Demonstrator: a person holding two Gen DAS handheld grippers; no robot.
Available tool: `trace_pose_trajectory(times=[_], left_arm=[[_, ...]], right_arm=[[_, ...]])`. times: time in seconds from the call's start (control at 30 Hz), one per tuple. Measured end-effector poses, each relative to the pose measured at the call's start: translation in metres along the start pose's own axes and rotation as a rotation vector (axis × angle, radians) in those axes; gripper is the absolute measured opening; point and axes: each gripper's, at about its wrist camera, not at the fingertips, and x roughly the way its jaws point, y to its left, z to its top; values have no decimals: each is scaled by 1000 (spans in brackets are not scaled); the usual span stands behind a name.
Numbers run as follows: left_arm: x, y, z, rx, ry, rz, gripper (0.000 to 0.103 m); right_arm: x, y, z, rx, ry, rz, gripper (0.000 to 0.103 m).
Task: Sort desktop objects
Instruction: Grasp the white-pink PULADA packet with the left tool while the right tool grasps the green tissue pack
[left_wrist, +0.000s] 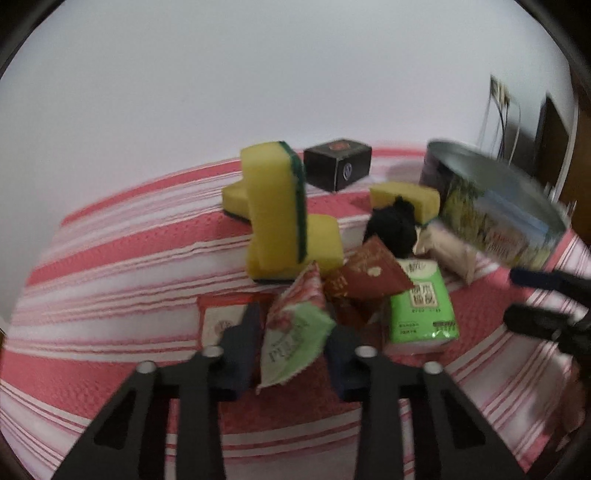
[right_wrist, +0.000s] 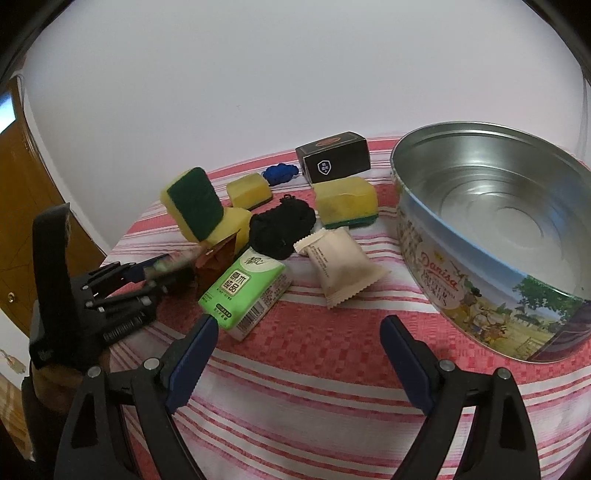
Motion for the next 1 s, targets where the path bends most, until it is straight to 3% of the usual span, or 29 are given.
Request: trace_pose_trajectory(times=[0.07,0.3,0.5,0.7,0.9,0.97,1.0], left_arm=[[2,10,-1,-49,12,-3,20],[-10,28,-11,-205,-41,-69,20],[-40,31,-14,-239,-156,-55,20],[-50,32,-12,-232,-165,16,20],[-54,36,-17,-250,-157,14,20],[-56,37,-20,-254,-155,13,20],[-56,38,-21,-258,-152,14,20]], right_arm=[[0,2,-1,-4,4,6,91],[-1,4,1,-10,-2,4,91],[9,13,5,-8,29,52,91],[36,36,13,-55,85,61,91],[70,53,23,-97,131,6,91],[76,59,24,-121,123,-28,85],[78,62,25,-139,124,-48,74]])
